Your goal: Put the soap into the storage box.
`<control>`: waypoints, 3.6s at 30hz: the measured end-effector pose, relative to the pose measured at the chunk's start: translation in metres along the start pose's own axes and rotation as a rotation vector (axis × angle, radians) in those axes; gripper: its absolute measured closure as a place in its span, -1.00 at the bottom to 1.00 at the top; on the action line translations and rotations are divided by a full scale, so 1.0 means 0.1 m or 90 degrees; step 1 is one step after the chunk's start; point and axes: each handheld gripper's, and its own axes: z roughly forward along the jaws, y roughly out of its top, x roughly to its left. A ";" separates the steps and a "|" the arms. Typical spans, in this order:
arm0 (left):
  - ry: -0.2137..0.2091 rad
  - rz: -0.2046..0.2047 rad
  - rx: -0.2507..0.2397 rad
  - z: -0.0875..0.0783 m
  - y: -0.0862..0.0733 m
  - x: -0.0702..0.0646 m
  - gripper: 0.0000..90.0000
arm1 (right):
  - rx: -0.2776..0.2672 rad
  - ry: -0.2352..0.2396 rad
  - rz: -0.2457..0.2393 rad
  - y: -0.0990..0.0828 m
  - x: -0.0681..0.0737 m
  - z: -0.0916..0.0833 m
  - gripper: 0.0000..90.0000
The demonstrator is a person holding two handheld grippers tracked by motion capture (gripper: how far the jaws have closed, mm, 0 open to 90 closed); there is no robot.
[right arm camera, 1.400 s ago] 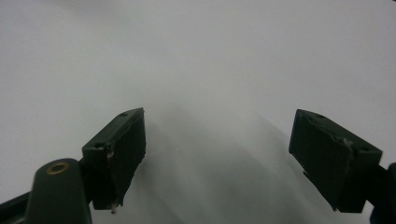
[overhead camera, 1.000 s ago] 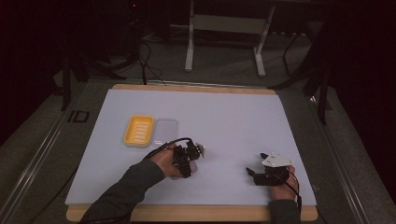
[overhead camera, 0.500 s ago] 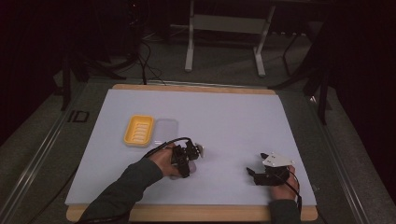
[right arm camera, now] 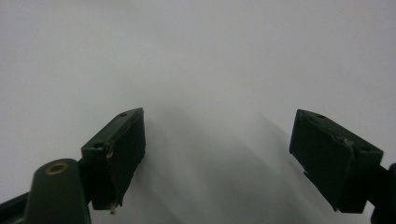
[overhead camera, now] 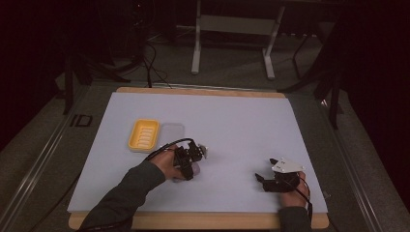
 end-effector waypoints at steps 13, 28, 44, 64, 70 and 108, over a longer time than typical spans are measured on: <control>0.005 -0.010 -0.007 -0.13 -0.05 0.10 0.11 | 0.000 0.000 0.000 0.00 0.00 0.00 -0.60; 0.004 -0.036 -0.024 -0.23 -0.12 0.21 0.11 | -0.002 -0.003 -0.003 0.00 0.00 0.00 -0.60; -0.004 -0.066 -0.048 -0.35 -0.18 0.35 0.11 | -0.008 -0.005 0.010 -0.01 -0.01 -0.01 -0.60; 0.001 -0.088 -0.061 -0.56 -0.33 0.51 0.11 | -0.015 -0.003 0.031 -0.01 -0.04 -0.02 -0.59; 0.003 -0.094 -0.063 -0.59 -0.38 0.56 0.11 | -0.018 -0.002 0.035 -0.01 -0.05 -0.03 -0.59; 0.002 -0.162 -0.088 -0.84 -0.61 0.90 0.11 | -0.025 -0.002 0.042 -0.02 -0.06 -0.03 -0.59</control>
